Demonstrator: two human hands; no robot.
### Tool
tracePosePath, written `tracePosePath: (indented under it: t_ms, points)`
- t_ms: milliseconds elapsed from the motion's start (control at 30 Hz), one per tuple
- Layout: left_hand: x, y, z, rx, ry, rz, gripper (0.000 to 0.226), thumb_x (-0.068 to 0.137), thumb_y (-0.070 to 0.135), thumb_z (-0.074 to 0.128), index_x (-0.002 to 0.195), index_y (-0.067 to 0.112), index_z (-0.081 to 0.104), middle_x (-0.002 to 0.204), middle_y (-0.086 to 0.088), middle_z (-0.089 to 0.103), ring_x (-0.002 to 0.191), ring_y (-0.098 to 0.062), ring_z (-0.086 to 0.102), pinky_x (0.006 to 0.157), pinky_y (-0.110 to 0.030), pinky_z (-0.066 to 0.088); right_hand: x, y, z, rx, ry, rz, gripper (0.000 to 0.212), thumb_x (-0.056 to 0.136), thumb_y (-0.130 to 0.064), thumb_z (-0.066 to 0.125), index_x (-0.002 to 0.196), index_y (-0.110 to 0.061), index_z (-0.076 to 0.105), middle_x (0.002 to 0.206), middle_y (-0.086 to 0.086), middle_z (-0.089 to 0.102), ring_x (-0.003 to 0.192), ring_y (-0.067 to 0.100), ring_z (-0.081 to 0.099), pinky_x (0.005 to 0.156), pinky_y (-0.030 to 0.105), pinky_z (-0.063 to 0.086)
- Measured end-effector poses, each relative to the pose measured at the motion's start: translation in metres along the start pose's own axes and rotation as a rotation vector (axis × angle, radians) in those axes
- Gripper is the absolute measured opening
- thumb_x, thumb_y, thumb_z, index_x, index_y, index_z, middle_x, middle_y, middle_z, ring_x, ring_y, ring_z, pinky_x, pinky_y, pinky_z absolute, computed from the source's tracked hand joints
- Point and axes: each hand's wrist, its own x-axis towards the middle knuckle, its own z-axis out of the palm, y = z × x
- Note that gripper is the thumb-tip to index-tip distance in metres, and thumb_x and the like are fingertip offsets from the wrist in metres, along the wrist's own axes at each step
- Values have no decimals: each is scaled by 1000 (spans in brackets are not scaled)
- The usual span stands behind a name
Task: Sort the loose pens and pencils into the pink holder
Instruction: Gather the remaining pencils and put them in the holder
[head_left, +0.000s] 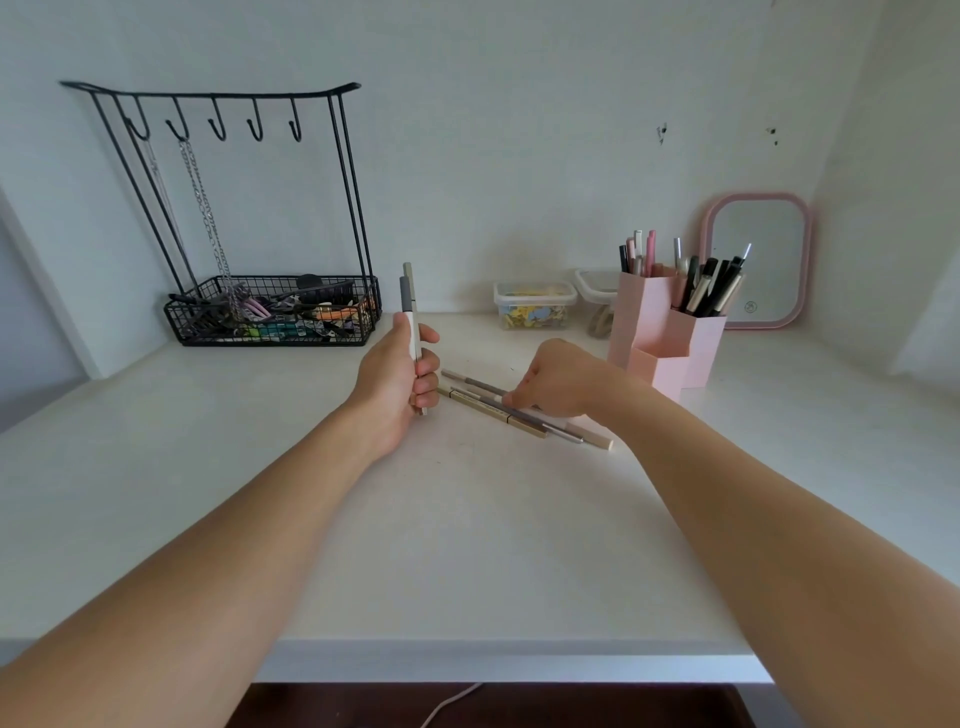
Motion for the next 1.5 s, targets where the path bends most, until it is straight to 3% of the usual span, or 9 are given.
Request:
tracePosePath:
  t_ms: [167, 300, 367, 533, 700, 900, 1167, 1333, 1500]
  points:
    - [2, -1, -1, -29, 7, -18, 42, 109, 45, 31, 90, 15, 54, 48, 6, 37, 39, -9, 27, 38, -20, 23, -1, -1, -8, 89, 5, 85, 39, 94, -36, 63, 95, 2, 68, 82, 10, 65, 73, 21, 59, 78, 35, 50]
    - [1, -2, 1, -42, -22, 19, 37, 109, 41, 32, 99, 15, 56, 50, 6, 38, 40, -9, 29, 38, -21, 25, -12, -12, -12, 935, -39, 69, 20, 100, -20, 56, 91, -3, 64, 72, 6, 55, 59, 13, 49, 59, 26, 45]
    - [0, -2, 4, -35, -50, 31, 35, 109, 40, 32, 103, 16, 57, 54, 4, 37, 42, -9, 29, 39, -21, 25, -16, -18, -8, 1123, -57, -37, 19, 102, -21, 53, 90, -8, 60, 71, 4, 55, 59, 13, 51, 55, 23, 44]
    - [-6, -2, 8, 56, -200, 44, 56, 92, 70, 48, 103, 16, 55, 55, 1, 43, 45, -14, 36, 44, -26, 28, -25, -35, 10, 1029, -83, -205, 22, 103, -23, 51, 94, -3, 57, 69, 6, 60, 51, 17, 60, 44, 24, 50]
    - [-10, -6, 12, 129, -193, 75, 30, 103, 36, 50, 92, 9, 51, 58, -9, 44, 35, -16, 38, 37, -24, 33, -28, -42, 25, 1053, -139, -333, 7, 99, -3, 55, 100, 2, 60, 72, 14, 60, 57, 20, 60, 53, 25, 56]
    - [-11, -2, 15, 53, -224, 99, 34, 103, 47, 47, 91, 15, 47, 58, 2, 46, 48, -12, 40, 47, -25, 36, -25, -41, 22, 1373, -19, -238, 5, 97, 0, 57, 100, 1, 61, 81, 18, 65, 64, 21, 66, 67, 28, 60]
    - [-6, -9, 13, 131, -112, 163, 22, 109, 23, 39, 92, 14, 49, 67, -2, 48, 49, -16, 45, 50, -31, 38, -21, -36, 28, 899, 108, -201, 15, 90, -13, 72, 78, -5, 66, 77, 22, 74, 67, 27, 69, 68, 39, 60]
    - [-4, -12, 11, 251, -128, 209, 17, 108, 25, 45, 95, 14, 50, 78, -13, 51, 60, -27, 50, 51, -36, 43, -18, -33, 28, 642, 159, -227, 18, 87, -11, 72, 71, -4, 67, 66, 14, 73, 58, 22, 68, 52, 25, 55]
    - [0, -8, 7, 153, -41, 207, 14, 109, 20, 41, 98, 20, 51, 59, 7, 40, 47, -9, 38, 42, -25, 34, -22, -33, 22, 468, 109, -294, 5, 80, -11, 74, 77, -8, 75, 65, 6, 74, 55, 12, 69, 51, 20, 52]
